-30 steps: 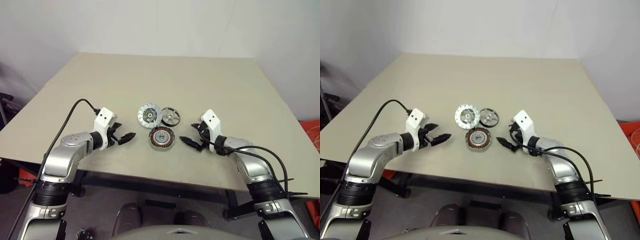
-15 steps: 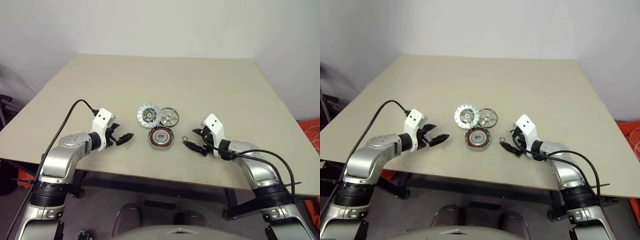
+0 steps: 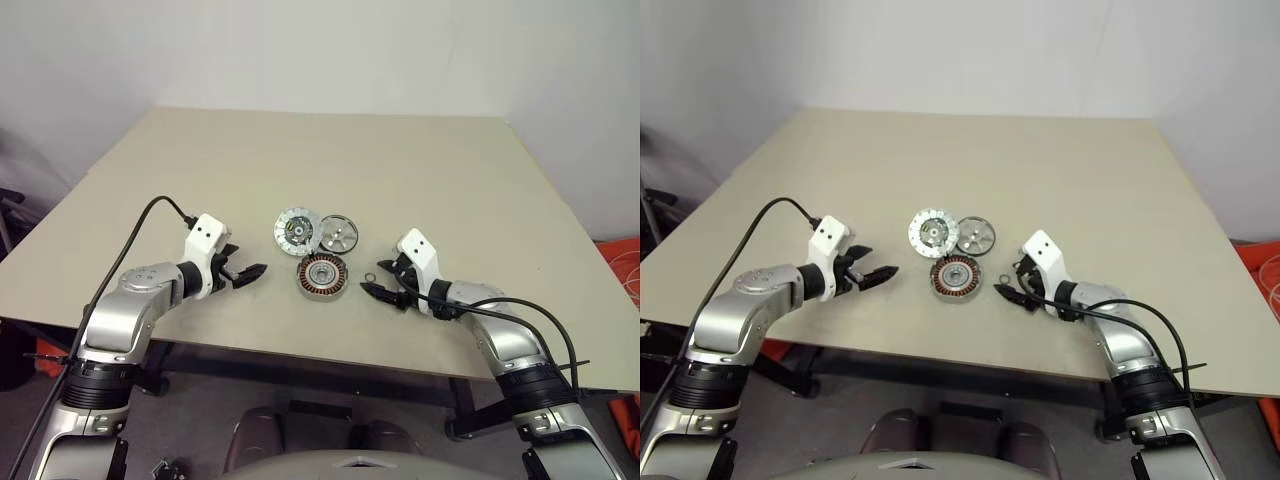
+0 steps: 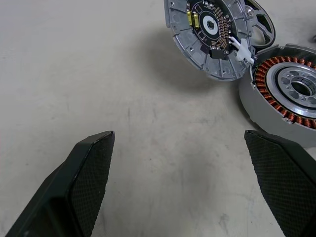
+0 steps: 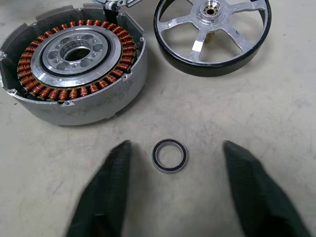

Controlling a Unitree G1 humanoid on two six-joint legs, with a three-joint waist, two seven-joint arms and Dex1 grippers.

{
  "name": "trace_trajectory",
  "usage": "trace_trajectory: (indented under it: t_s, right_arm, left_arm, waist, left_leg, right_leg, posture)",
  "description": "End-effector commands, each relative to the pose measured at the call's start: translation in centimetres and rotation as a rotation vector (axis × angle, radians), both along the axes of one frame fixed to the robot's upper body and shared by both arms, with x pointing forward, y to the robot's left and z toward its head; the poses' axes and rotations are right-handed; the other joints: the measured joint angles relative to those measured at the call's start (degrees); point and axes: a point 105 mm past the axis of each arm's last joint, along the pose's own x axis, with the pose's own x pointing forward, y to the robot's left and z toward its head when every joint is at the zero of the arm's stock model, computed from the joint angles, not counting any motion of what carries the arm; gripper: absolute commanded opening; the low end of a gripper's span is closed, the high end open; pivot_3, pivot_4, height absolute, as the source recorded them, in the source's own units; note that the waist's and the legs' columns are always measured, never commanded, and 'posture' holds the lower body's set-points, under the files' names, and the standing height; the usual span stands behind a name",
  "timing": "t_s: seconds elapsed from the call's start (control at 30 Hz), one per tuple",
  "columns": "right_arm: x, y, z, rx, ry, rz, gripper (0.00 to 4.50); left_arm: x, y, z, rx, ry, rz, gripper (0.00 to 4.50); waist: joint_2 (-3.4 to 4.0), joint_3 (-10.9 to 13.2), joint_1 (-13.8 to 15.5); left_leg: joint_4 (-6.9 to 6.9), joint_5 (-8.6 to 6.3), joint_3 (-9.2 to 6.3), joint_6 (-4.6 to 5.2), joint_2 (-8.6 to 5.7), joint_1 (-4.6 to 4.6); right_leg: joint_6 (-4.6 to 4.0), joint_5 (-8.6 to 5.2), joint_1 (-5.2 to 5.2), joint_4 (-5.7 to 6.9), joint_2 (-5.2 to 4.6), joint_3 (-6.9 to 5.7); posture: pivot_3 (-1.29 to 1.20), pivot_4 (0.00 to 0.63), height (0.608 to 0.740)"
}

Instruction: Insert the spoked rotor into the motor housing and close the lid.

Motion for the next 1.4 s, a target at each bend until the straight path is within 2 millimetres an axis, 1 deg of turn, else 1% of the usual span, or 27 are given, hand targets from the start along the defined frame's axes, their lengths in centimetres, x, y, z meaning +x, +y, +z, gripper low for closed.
trace_trajectory:
  t_s: [0.03, 0.13, 0.43, 0.5, 0.57, 0.63, 0.7, 0.77, 0.93, 1.07, 1.17, 1.27, 1.4]
  right_arm:
    - [0.3, -0.3, 0.9, -0.004, -0.041, 0.004, 1.89]
    - [0.4, -0.6, 0.9, -0.017, -0.048, -0.009, 0.87]
    - [0.7, -0.7, 0.9, -0.014, -0.051, -0.017, 0.87]
    - [1.0, -0.8, 1.1, -0.012, -0.058, -0.026, 0.66]
    - [1.4, -0.7, 1.8, -0.001, -0.08, -0.028, 0.62]
    - [1.9, -0.1, 3.0, 0.014, -0.116, -0.011, 0.62]
    - [2.3, 1.5, 5.0, 0.054, -0.15, 0.037, 0.62]
    - [2.5, 2.7, 5.6, 0.083, -0.148, 0.068, 0.62]
    - [2.6, 3.9, 4.1, 0.052, -0.114, 0.104, 0.62]
    - [2.7, 5.2, 3.6, 0.054, -0.089, 0.137, 0.62]
    - [2.4, 6.2, 3.6, 0.066, -0.076, 0.167, 0.62]
    - [2.1, 6.5, 3.6, 0.051, -0.083, 0.189, 0.62]
    - [1.8, 7.2, 4.9, 0.082, -0.091, 0.209, 0.62]
  left_arm:
    - [0.3, -0.1, 1.4, 0.003, -0.058, -0.012, 4.5]
    - [0.4, 0.0, 1.5, 0.007, -0.061, -0.012, 4.5]
    - [0.6, 0.2, 1.6, 0.014, -0.07, -0.01, 4.5]
    - [0.6, 0.2, 1.6, 0.015, -0.071, -0.009, 4.5]
    - [0.6, 0.2, 1.6, 0.015, -0.071, -0.01, 4.5]
    - [0.6, 0.2, 1.6, 0.015, -0.071, -0.01, 4.5]
    - [0.7, 0.1, 1.6, 0.014, -0.07, -0.011, 4.5]
    - [0.8, 0.1, 1.6, 0.013, -0.07, -0.013, 4.5]
    - [0.9, -0.1, 1.6, 0.013, -0.071, -0.016, 4.5]
    - [0.8, 0.0, 1.6, 0.013, -0.071, -0.013, 4.5]
    - [0.7, 0.2, 1.7, 0.016, -0.073, -0.006, 4.5]
    - [0.6, 0.5, 1.6, 0.019, -0.071, 0.001, 4.5]
    - [0.5, 0.5, 1.5, 0.021, -0.068, 0.001, 4.5]
  waist:
    - [0.0, 0.0, 0.0]
    - [0.0, 0.0, 0.0]
    - [0.0, 0.0, 0.0]
    - [0.0, 0.0, 0.0]
    - [0.0, 0.0, 0.0]
    - [0.0, 0.0, 0.0]
    - [0.0, 0.0, -0.1]
    - [0.0, 0.0, -0.2]
    - [0.0, 0.0, 0.1]
    - [0.0, 0.0, -0.1]
    - [0.0, 0.0, -0.1]
    - [0.0, 0.0, -0.1]
    - [0.0, 0.0, -0.1]
  left_leg:
    - [0.0, 0.0, 0.0, 0.0, 0.0, 0.0]
    - [0.0, 0.0, 0.0, 0.0, 0.0, 0.0]
    - [0.0, 0.0, 0.0, 0.0, 0.0, 0.02]
    - [0.0, 0.0, 0.0, 0.0, 0.0, 0.02]
    - [0.01, 0.0, 0.0, 0.0, 0.0, 0.02]
    - [0.01, 0.0, 0.0, 0.0, 0.0, 0.01]
    - [0.01, 0.0, 0.0, -0.01, 0.0, 0.01]
    - [0.01, 0.01, 0.0, -0.02, 0.01, 0.01]
    - [0.01, 0.0, 0.0, 0.0, 0.01, -0.04]
    - [0.03, -0.02, 0.0, 0.03, -0.01, -0.12]
    - [0.02, 0.01, 0.0, -0.02, 0.03, -0.06]
    - [0.02, 0.01, 0.0, -0.02, 0.02, -0.05]
    - [0.02, 0.01, -0.01, -0.02, 0.01, -0.05]
  right_leg:
    - [0.01, -0.01, 0.0, 0.0, 0.0, 0.0]
    - [0.0, 0.0, 0.0, 0.0, 0.0, 0.0]
    - [0.0, 0.0, 0.01, 0.0, 0.0, 0.0]
    - [0.01, 0.0, 0.02, 0.0, 0.0, 0.0]
    - [0.0, 0.0, 0.02, 0.01, 0.0, 0.0]
    - [-0.03, 0.02, 0.01, 0.02, 0.0, 0.0]
    - [-0.11, 0.06, -0.01, 0.03, 0.0, 0.0]
    - [-0.15, 0.09, -0.04, 0.06, 0.01, 0.01]
    - [-0.25, 0.14, -0.02, 0.04, 0.02, 0.0]
    - [-0.28, 0.16, -0.06, 0.03, 0.01, 0.02]
    - [-0.27, 0.15, -0.07, 0.06, 0.03, 0.02]
    - [-0.27, 0.15, -0.04, 0.06, 0.03, 0.02]
    - [-0.27, 0.15, -0.05, 0.06, 0.03, 0.03]
  posture:
    - [0.0, 0.0, 0.74]
    - [0.0, 0.0, 0.74]
    - [0.0, 0.0, 0.74]
    - [0.0, 0.0, 0.74]
    - [0.0, 0.0, 0.74]
    - [0.0, 0.0, 0.74]
    - [0.0, 0.0, 0.74]
    - [0.0, 0.0, 0.74]
    - [0.0, 0.0, 0.74]
    - [0.0, 0.0, 0.74]
    - [0.0, 0.0, 0.74]
    - [0.0, 0.0, 0.74]
    - [0.0, 0.0, 0.74]
